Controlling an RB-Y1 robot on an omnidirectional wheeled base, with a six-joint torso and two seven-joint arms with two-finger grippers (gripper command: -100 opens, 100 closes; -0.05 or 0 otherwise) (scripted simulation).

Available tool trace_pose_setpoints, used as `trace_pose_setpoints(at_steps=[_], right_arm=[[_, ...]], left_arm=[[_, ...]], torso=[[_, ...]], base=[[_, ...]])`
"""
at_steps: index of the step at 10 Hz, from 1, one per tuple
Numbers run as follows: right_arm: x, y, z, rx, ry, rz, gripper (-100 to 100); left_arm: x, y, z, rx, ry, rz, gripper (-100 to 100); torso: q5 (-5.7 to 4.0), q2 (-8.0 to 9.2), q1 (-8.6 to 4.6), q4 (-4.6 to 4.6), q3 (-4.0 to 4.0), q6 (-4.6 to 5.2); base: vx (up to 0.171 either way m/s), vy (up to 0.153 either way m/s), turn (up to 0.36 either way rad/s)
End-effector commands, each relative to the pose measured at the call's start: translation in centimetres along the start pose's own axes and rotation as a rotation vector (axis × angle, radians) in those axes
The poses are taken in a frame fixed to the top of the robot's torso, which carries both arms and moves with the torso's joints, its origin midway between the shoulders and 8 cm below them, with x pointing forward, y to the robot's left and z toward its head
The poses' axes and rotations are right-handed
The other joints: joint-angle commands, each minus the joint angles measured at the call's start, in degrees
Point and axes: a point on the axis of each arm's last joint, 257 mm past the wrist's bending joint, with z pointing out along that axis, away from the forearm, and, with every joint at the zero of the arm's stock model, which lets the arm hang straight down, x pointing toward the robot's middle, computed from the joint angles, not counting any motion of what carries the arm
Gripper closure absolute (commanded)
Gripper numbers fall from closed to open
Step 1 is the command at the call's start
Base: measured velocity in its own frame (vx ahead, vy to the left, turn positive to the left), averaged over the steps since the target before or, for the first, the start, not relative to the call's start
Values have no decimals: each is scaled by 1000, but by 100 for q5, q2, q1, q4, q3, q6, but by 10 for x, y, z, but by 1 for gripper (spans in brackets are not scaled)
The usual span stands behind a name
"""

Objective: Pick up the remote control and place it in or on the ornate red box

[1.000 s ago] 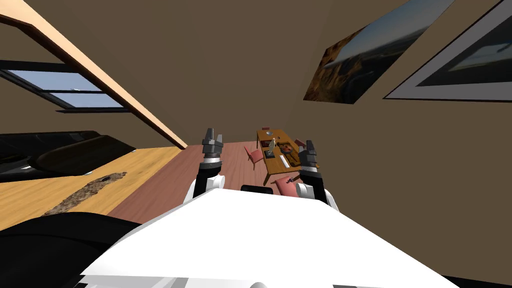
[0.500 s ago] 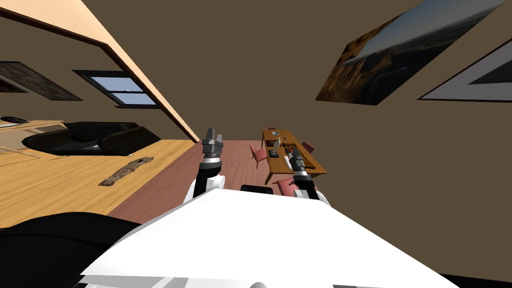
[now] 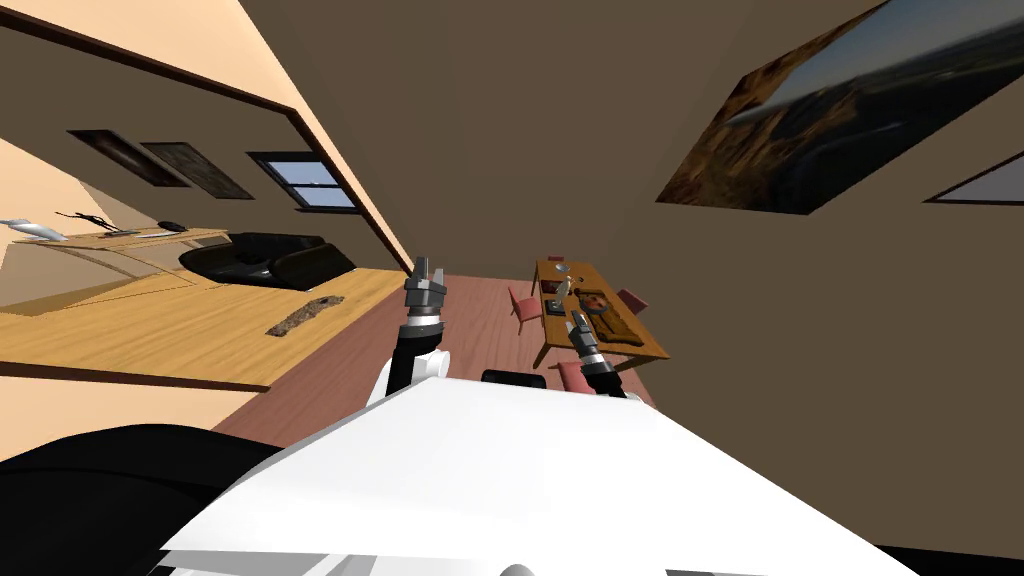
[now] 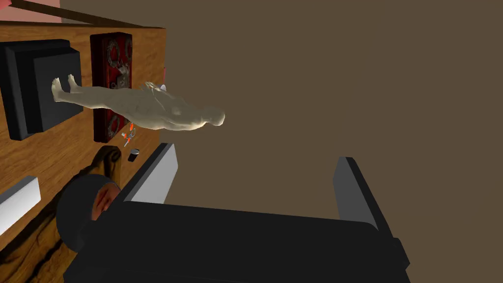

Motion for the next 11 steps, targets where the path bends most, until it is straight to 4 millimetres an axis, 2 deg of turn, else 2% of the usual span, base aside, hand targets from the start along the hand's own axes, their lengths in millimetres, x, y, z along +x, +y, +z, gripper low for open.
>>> trace_pose_setpoints(at_steps=[1,2,3,4,7,8,10,11], right_arm=[[21,-28,-13,66,53,35,-100],[21,-28,-13,66,53,35,-100],[37,-50,-27,126,95,63,-100],[37,-50,-27,126,95,63,-100],[75,-118,-85,324,198,145,-100],[81,-118,-87,328,212,152,-100],[99,-161,-139,474,268,200,-100],[106,-160,-141,476,278,209,-100]], left_arm=[[0,0,0,0,0,0,0],[0,0,0,0,0,0,0],[0,0,0,0,0,0,0],[0,0,0,0,0,0,0],[0,0,0,0,0,0,0],[0,0,0,0,0,0,0],[0,0,0,0,0,0,0],[0,0,0,0,0,0,0]], torso=[[0,0,0,0,0,0],[0,0,1,0,0,-4],[0,-5,3,-1,-3,-1],[1,-4,3,-1,-2,-3],[0,6,-2,1,3,-5],[-1,15,-4,3,8,-2],[1,3,5,1,2,-4],[1,6,5,2,3,-2]], base=[[-74,-17,241],[-64,-14,114],[-68,-11,234],[-55,-10,140],[-103,-15,371],[-97,10,102],[-90,13,396],[-65,3,113]])
